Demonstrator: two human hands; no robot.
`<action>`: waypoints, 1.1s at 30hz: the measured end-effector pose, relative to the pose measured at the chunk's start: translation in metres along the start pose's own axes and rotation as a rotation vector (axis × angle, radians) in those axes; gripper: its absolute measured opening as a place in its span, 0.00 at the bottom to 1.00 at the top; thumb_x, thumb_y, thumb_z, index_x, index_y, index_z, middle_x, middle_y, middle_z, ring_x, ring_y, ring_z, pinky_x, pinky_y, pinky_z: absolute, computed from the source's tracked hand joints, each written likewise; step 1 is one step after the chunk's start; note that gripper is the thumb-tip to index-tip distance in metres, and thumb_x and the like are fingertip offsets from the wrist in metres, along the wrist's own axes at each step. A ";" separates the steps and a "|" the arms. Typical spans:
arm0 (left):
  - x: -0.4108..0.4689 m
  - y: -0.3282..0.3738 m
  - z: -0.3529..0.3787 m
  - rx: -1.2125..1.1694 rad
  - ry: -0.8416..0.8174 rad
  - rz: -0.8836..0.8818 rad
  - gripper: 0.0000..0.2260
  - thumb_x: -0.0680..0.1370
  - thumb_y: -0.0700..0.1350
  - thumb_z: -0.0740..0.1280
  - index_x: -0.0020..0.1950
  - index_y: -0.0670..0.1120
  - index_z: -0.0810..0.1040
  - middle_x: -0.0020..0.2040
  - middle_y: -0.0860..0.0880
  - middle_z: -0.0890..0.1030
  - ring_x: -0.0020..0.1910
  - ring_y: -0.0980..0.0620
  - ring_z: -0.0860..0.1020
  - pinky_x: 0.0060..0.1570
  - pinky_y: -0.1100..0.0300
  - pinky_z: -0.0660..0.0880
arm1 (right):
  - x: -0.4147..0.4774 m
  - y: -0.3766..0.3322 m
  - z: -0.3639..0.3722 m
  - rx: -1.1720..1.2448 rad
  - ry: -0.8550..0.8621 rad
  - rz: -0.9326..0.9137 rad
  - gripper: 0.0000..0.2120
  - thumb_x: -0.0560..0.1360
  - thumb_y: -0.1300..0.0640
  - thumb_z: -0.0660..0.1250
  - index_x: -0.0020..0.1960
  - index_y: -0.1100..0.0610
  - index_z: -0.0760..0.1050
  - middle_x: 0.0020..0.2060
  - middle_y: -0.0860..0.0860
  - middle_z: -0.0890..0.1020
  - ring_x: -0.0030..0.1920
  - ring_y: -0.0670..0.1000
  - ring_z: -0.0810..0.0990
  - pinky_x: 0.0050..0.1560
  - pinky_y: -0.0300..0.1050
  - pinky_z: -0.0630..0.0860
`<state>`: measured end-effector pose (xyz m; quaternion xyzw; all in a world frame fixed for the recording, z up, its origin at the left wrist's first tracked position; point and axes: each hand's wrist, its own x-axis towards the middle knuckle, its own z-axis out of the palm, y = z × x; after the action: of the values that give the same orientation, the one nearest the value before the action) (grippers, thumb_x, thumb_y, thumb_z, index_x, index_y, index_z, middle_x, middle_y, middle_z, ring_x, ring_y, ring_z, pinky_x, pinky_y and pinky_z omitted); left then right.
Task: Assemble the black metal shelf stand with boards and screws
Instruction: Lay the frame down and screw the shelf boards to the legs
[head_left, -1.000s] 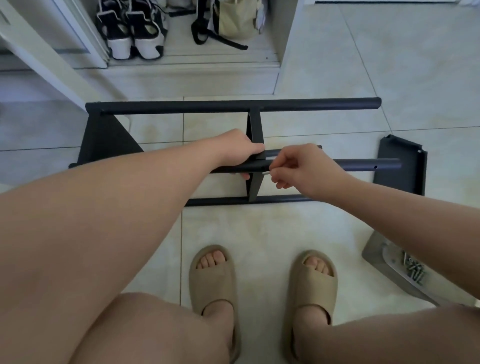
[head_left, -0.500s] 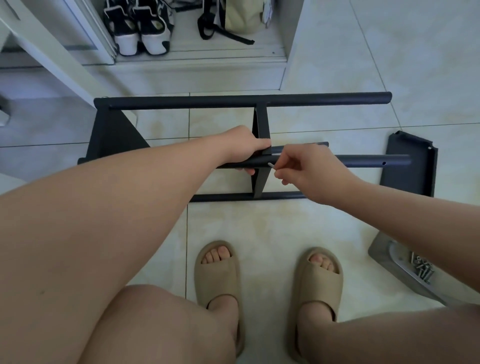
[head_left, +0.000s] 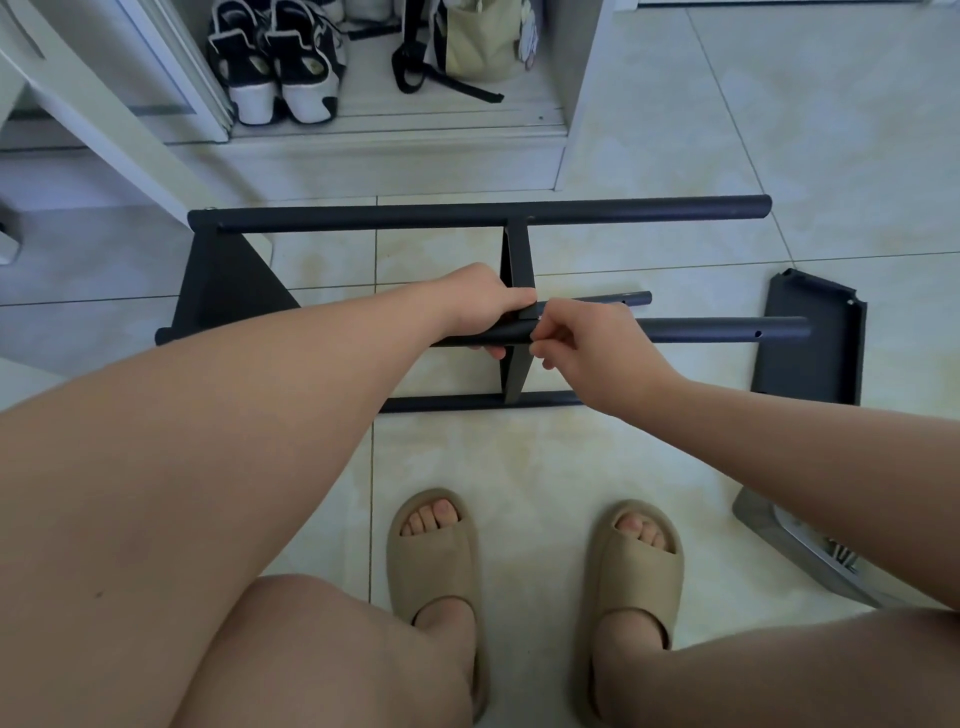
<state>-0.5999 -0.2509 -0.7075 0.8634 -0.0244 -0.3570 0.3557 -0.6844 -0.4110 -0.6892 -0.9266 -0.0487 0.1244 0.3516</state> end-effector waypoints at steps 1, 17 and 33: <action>0.000 0.000 0.000 0.007 -0.001 -0.001 0.22 0.82 0.58 0.60 0.53 0.40 0.82 0.36 0.43 0.85 0.31 0.48 0.78 0.40 0.58 0.74 | 0.000 0.000 0.000 0.003 0.002 0.005 0.03 0.79 0.60 0.67 0.47 0.58 0.78 0.40 0.54 0.84 0.45 0.56 0.82 0.44 0.52 0.78; 0.002 0.000 -0.001 0.009 -0.009 0.008 0.21 0.82 0.59 0.60 0.48 0.43 0.83 0.38 0.44 0.86 0.41 0.44 0.82 0.53 0.52 0.78 | 0.009 -0.009 -0.002 -0.012 -0.022 0.072 0.08 0.79 0.61 0.67 0.41 0.55 0.76 0.37 0.52 0.83 0.42 0.55 0.83 0.44 0.48 0.80; 0.006 -0.005 0.000 0.023 -0.024 0.028 0.23 0.82 0.62 0.59 0.51 0.45 0.84 0.36 0.47 0.86 0.41 0.48 0.82 0.55 0.52 0.77 | 0.012 -0.009 -0.006 -0.037 -0.058 0.128 0.08 0.78 0.61 0.67 0.42 0.52 0.78 0.39 0.51 0.85 0.44 0.54 0.83 0.41 0.43 0.78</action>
<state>-0.5964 -0.2495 -0.7146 0.8627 -0.0447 -0.3619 0.3506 -0.6714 -0.4058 -0.6811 -0.9302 -0.0018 0.1724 0.3240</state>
